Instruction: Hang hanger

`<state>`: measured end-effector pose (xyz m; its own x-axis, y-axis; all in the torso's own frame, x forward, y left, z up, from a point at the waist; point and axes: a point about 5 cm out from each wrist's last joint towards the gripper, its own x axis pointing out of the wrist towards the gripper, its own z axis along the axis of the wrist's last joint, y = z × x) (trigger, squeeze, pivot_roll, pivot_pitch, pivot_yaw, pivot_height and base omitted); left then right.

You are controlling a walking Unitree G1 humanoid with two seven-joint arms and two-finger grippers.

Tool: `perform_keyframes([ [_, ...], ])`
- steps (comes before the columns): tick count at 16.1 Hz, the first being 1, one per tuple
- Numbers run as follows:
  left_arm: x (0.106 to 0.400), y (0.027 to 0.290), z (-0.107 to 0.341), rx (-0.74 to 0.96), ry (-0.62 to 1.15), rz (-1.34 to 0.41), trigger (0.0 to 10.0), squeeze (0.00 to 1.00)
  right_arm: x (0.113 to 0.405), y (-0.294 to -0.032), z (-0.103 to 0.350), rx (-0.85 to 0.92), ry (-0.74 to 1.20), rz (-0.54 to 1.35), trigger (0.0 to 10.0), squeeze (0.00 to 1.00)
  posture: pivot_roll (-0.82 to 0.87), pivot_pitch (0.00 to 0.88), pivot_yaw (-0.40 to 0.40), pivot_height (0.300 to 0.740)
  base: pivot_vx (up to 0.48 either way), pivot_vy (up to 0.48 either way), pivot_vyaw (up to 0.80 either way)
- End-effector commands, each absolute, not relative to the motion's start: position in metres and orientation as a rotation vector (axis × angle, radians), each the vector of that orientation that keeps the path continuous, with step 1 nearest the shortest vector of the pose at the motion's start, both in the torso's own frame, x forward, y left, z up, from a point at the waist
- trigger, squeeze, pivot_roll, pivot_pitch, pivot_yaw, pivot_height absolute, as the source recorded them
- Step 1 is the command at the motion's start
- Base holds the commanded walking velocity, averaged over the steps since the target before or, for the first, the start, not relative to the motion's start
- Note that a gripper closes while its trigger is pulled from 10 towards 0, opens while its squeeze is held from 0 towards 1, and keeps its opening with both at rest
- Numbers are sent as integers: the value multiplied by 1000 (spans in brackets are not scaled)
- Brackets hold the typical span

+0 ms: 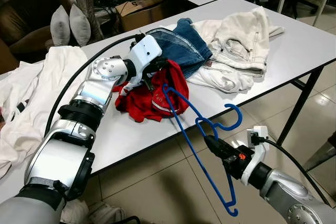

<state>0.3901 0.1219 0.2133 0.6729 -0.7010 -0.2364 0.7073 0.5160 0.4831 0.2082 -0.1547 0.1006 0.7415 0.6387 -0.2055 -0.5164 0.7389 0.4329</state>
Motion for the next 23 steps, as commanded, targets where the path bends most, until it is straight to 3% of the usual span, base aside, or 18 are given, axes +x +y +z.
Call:
perform_keyframes([
  [1,389,125,216,603,14,-844,0,0,210,-155,100,379,367,641,10000,0,-190,0,197,740,0,0,0],
  [8,389,148,213,656,51,-784,0,0,210,-162,120,478,240,621,10000,0,-189,0,184,740,0,0,0],
  [11,391,162,219,670,56,-744,0,0,210,-177,114,416,283,566,10000,0,-192,0,185,740,0,0,0],
  [19,378,147,213,565,86,-950,0,0,229,-171,110,400,332,609,10000,0,-192,0,171,740,0,0,0],
  [21,381,144,245,499,-48,-942,0,0,246,-174,126,350,253,590,10000,0,-184,0,162,740,0,0,0],
  [23,383,145,289,367,-213,-902,0,0,256,-183,159,447,72,551,10000,0,-180,0,155,740,0,0,0],
])
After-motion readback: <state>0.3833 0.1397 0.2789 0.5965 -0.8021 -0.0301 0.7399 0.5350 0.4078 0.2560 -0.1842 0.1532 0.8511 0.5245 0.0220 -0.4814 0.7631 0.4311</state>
